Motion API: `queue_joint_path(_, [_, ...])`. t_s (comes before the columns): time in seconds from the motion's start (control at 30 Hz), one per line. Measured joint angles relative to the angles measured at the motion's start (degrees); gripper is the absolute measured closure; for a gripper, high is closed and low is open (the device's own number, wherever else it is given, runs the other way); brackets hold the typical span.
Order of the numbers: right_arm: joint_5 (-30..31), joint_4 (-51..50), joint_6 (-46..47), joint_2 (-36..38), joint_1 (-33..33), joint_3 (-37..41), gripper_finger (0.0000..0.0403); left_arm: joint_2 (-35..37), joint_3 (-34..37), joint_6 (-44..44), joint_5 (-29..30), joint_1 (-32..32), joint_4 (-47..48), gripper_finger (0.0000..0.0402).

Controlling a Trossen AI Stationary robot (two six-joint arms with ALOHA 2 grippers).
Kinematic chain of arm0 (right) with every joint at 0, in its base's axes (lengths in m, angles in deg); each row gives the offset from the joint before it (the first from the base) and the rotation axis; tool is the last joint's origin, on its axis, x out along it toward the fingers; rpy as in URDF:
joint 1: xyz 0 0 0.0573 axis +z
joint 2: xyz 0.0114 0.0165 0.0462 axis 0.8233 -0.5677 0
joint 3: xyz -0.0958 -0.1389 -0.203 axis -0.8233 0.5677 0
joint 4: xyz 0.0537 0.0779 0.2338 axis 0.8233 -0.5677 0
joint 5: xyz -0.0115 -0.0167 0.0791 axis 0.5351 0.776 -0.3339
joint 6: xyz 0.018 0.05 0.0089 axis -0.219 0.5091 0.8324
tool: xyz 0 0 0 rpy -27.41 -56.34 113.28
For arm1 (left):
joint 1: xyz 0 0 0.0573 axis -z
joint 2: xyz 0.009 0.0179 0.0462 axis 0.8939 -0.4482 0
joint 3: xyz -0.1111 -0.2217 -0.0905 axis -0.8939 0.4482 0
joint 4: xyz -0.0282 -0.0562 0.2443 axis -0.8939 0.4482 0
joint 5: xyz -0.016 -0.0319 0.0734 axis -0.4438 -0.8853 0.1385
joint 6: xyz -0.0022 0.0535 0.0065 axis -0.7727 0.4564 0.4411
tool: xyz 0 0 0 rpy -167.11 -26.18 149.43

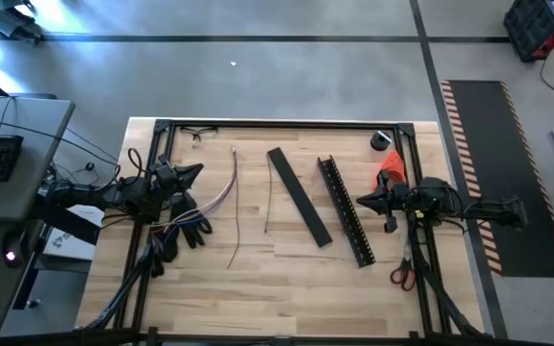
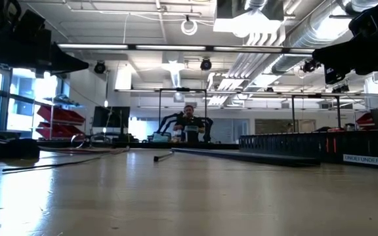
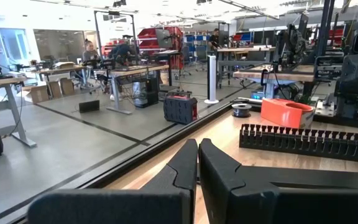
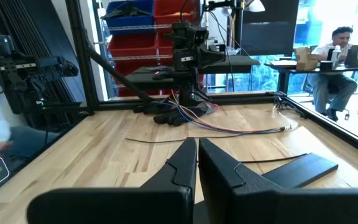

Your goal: Ziptie cables

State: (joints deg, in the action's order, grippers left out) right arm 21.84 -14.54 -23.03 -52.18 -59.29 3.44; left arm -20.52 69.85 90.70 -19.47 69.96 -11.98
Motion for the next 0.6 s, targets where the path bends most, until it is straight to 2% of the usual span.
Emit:
queue_joint_path(0.47, [0.01,-0.02,0.00,0.00,0.01,0.00,0.0402,0.01,0.02,-0.01,0.00,-0.01,-0.01,0.0402])
queue_joint_path(0.6, [0.00,-0.01,-0.01,0.01,0.01,0.01,0.0402,-0.01,0.02,-3.13,-0.69,-0.02,-1.38,0.0402])
